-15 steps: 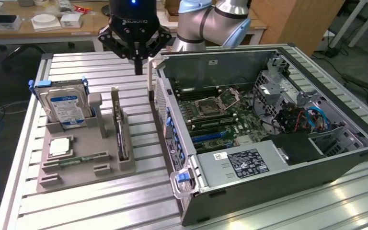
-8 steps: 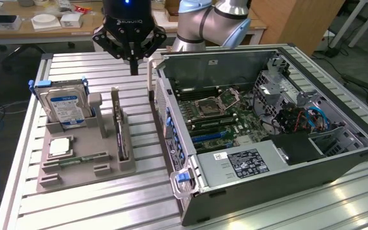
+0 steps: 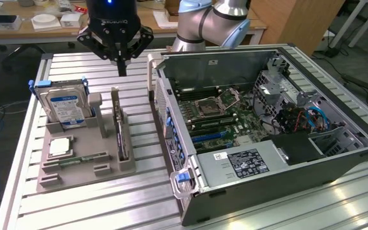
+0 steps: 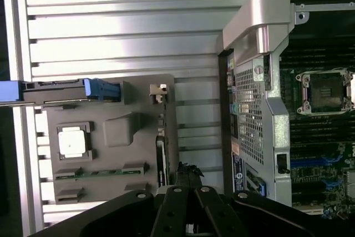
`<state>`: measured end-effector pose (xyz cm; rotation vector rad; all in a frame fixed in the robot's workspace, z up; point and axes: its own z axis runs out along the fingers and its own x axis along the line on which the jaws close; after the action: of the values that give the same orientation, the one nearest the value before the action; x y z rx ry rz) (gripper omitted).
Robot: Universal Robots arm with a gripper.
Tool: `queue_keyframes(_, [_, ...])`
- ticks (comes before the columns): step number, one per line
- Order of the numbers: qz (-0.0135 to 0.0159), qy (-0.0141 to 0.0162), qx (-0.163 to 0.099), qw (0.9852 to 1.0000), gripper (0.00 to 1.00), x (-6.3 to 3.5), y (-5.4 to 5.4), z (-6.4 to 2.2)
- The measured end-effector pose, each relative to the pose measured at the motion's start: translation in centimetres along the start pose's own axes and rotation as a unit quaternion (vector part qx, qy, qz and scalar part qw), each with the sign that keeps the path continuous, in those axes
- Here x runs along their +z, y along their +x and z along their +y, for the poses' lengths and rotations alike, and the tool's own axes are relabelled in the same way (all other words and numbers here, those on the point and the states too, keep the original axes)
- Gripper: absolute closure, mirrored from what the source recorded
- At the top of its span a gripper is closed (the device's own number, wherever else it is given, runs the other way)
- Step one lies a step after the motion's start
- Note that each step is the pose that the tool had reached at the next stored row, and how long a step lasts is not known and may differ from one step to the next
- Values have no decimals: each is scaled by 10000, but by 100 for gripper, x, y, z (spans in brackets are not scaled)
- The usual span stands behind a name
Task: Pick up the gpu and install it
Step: 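Reach for the gpu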
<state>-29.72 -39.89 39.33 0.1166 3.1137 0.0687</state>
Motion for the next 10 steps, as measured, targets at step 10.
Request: queue_keyframes(10, [0, 0, 0, 10000, 90, -3, 124, -9])
